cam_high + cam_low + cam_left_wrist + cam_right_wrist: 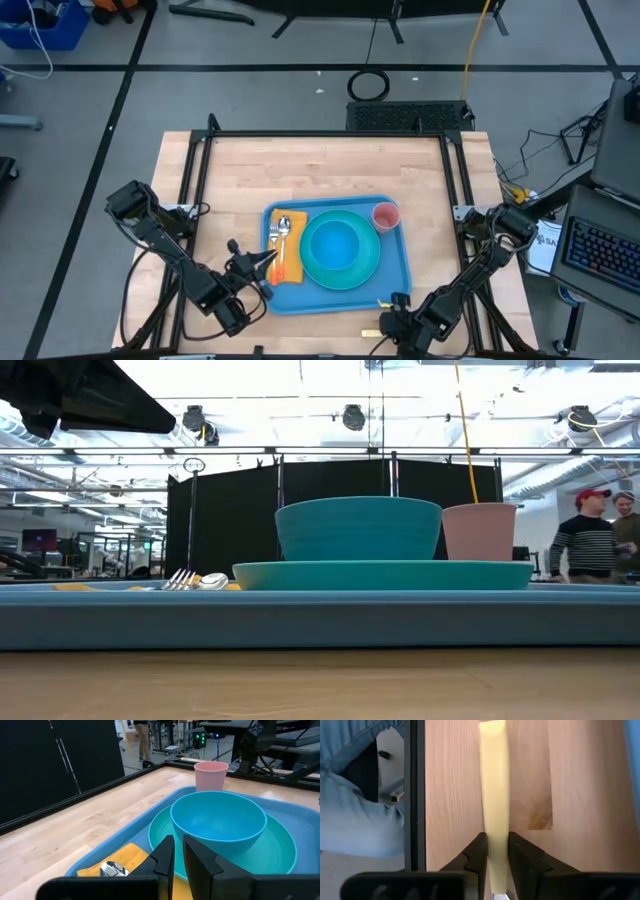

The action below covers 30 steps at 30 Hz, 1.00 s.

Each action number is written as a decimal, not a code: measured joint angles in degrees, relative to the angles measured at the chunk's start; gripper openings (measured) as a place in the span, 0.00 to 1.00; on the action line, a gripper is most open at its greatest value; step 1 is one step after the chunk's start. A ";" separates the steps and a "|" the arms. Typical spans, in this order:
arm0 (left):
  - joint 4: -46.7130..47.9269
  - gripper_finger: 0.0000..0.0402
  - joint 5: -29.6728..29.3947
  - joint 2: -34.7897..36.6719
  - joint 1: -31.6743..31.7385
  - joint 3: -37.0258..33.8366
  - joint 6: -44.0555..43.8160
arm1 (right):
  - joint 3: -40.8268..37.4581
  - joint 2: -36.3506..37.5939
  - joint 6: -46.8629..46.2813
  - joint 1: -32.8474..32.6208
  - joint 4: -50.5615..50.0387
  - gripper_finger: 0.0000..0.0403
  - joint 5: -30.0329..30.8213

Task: Set up tray
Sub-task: Put the yellow knife to the right of the orange spoon on the yellow napkin

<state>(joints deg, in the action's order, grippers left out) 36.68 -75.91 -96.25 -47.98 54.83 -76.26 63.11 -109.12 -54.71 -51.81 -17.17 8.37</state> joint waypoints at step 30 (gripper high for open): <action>-7.08 0.11 4.91 0.01 2.74 0.00 7.08 | -0.28 1.87 7.62 2.06 1.93 0.09 8.62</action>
<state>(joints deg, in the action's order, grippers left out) 29.61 -71.00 -96.24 -45.23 54.83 -69.18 62.83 -107.26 -47.09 -49.75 -15.24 16.98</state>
